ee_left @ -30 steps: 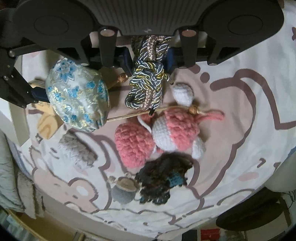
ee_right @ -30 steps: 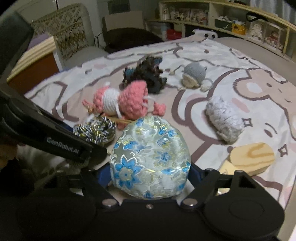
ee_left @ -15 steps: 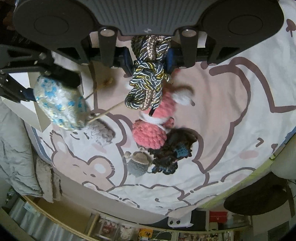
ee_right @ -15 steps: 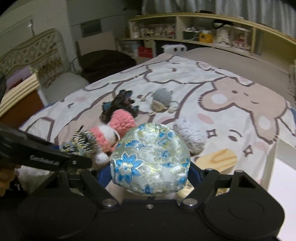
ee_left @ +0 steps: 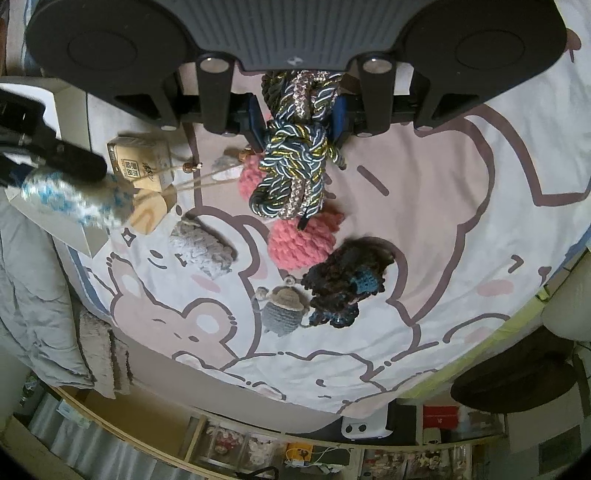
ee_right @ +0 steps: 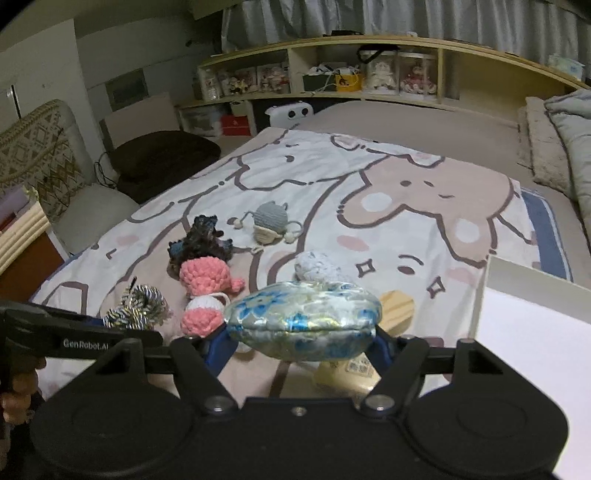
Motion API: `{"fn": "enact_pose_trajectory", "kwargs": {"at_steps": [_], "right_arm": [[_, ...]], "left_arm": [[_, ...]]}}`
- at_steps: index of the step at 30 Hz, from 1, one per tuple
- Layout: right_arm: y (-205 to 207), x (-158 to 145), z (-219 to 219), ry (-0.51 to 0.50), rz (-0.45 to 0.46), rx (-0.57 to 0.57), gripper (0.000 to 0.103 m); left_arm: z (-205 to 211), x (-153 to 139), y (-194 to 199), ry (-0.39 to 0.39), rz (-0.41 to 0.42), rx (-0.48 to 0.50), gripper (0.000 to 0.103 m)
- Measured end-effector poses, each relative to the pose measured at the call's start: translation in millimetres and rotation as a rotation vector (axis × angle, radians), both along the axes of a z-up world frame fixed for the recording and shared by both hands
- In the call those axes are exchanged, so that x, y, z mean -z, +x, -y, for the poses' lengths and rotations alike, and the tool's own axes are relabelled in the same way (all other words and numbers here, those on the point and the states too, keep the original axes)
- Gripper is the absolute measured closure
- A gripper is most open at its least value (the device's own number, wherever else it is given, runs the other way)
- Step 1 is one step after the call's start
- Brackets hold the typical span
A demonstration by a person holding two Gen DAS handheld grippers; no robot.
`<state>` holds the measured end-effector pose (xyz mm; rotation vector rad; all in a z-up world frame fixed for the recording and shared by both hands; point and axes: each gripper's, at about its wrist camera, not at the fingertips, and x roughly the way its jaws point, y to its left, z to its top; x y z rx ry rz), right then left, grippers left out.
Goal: Organize objects
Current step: 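Lift the brocade pouch with the right tool and carry it toward the white box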
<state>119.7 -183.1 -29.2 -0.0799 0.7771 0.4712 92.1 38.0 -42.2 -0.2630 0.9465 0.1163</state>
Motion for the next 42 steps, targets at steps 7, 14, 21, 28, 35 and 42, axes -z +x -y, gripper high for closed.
{"fn": "enact_pose_trajectory", "kwargs": {"at_steps": [7, 14, 21, 28, 35, 42], "right_arm": [[3.9, 40.9, -1.9, -0.131, -0.225, -0.088, 0.028], [7.2, 68.5, -8.1, -0.172, -0.315, -0.09, 0.006], [16.1, 82.1, -12.4, -0.203, -0.326, -0.104, 0.003], [15.0, 88.7, -24.1, -0.3, -0.29, -0.12, 0.018], [9.3, 24.6, 8.7, -0.207, -0.083, 0.089, 0.018], [-10.3, -33.9, 25.1, -0.085, 0.06, 0.178, 0.018]], "left_arm": [[1.8, 0.5, 0.3, 0.001, -0.005, 0.001, 0.066], [2.6, 3.3, 1.8, -0.008, -0.015, 0.007, 0.066], [5.4, 4.7, 5.1, -0.009, -0.011, 0.033, 0.066], [10.3, 7.0, 9.8, -0.01, -0.017, 0.054, 0.066], [8.1, 0.8, 9.8, -0.001, 0.004, 0.052, 0.066], [18.4, -18.8, 3.1, -0.004, 0.057, 0.111, 0.066]]}}
